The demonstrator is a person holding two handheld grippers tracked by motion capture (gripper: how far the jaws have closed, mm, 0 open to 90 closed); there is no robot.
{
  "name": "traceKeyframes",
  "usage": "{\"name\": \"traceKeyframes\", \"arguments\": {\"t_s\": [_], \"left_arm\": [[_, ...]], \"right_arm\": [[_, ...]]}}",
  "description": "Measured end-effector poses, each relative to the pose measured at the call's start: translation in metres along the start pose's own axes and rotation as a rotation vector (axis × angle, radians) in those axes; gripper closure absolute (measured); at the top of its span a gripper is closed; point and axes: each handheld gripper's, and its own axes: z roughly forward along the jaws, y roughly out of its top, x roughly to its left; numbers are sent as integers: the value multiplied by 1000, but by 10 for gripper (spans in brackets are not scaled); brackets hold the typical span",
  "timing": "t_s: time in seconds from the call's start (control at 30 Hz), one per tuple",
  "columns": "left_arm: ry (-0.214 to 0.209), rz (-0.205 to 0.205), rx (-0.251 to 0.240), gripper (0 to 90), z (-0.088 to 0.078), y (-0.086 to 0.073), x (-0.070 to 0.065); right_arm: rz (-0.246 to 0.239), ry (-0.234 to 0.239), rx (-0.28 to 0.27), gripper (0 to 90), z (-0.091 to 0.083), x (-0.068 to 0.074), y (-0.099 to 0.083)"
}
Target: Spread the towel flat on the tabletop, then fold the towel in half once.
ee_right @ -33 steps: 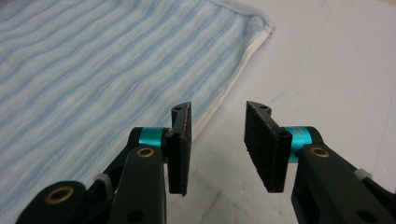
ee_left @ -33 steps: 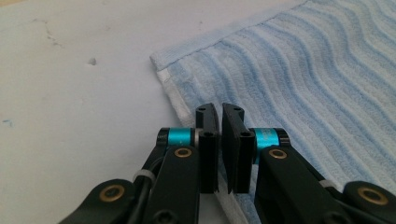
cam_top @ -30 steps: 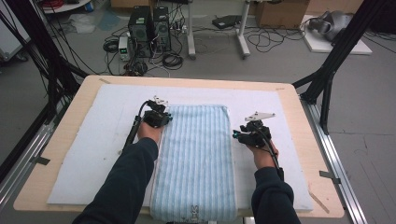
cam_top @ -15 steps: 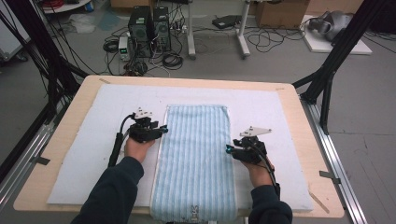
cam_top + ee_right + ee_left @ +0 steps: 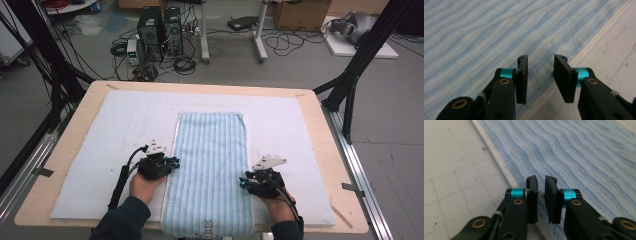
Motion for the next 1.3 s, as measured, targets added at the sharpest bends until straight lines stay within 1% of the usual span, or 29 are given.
{"name": "traceKeyframes", "arguments": {"t_s": [0.07, 0.13, 0.17, 0.23, 0.27, 0.3, 0.33, 0.37, 0.43, 0.47, 0.5, 0.57, 0.6, 0.63, 0.67, 0.7, 0.73, 0.77, 0.8, 0.87, 0.93, 1.1, 1.3], "left_arm": [[20, 19, 6, 852, 0, 0, -1], [42, 19, 6, 873, -1, 0, -1], [56, 16, 4, 876, -1, 0, -3], [63, 16, -15, 875, -1, -3, -4], [64, 8, -21, 871, -2, -4, -3], [70, -5, -30, 826, -3, -4, -2], [62, -27, -40, 736, -4, -4, 0], [51, -48, -64, 666, -7, -4, 2], [21, -81, -127, 518, -12, -3, 6], [3, -97, -158, 464, -15, -3, 7], [-11, -112, -189, 406, -17, -1, 9], [-32, -134, -247, 255, -22, 2, 10], [-56, -125, -271, 234, -25, 3, 12], [-79, -114, -296, 230, -28, 4, 13], [-99, -108, -311, 226, -30, 5, 15], [-122, -111, -326, 221, -32, 6, 17], [-141, -118, -343, 214, -34, 7, 18], [-150, -118, -348, 210, -36, 7, 20], [-154, -116, -349, 209, -37, 7, 22], [-154, -110, -346, 209, -38, 7, 23], [-156, -102, -340, 209, -38, 7, 23], [-158, -97, -339, 209, -41, 8, 22], [-154, -83, -332, 209, -45, 14, 23]], "right_arm": [[-9, -9, 1, 699, -1, 2, -1], [-46, -29, 17, 739, -2, 3, 0], [-61, -35, 20, 740, -3, 4, 0], [-69, -46, 28, 733, -4, 6, 0], [-73, -50, 26, 695, -4, 5, -1], [-67, -65, 25, 602, -4, 4, 0], [-44, -80, 25, 522, -4, 2, 1], [-19, -73, 5, 489, -6, 0, 1], [-1, -74, -60, 393, -12, -2, 3], [17, -75, -85, 352, -15, -3, 4], [20, -77, -111, 299, -18, -6, 5], [42, -86, -146, 220, -24, -12, 8], [54, -87, -162, 193, -27, -15, 10], [58, -90, -180, 176, -30, -18, 12], [66, -99, -195, 156, -33, -21, 14], [69, -111, -204, 136, -35, -24, 16], [63, -121, -217, 124, -38, -26, 18], [43, -135, -231, 123, -41, -28, 18], [22, -144, -240, 121, -44, -29, 19], [23, -138, -239, 117, -47, -32, 17], [42, -130, -244, 114, -49, -34, 15], [62, -111, -248, 112, -53, -35, 9], [84, -99, -266, 112, -54, -39, 11]]}}
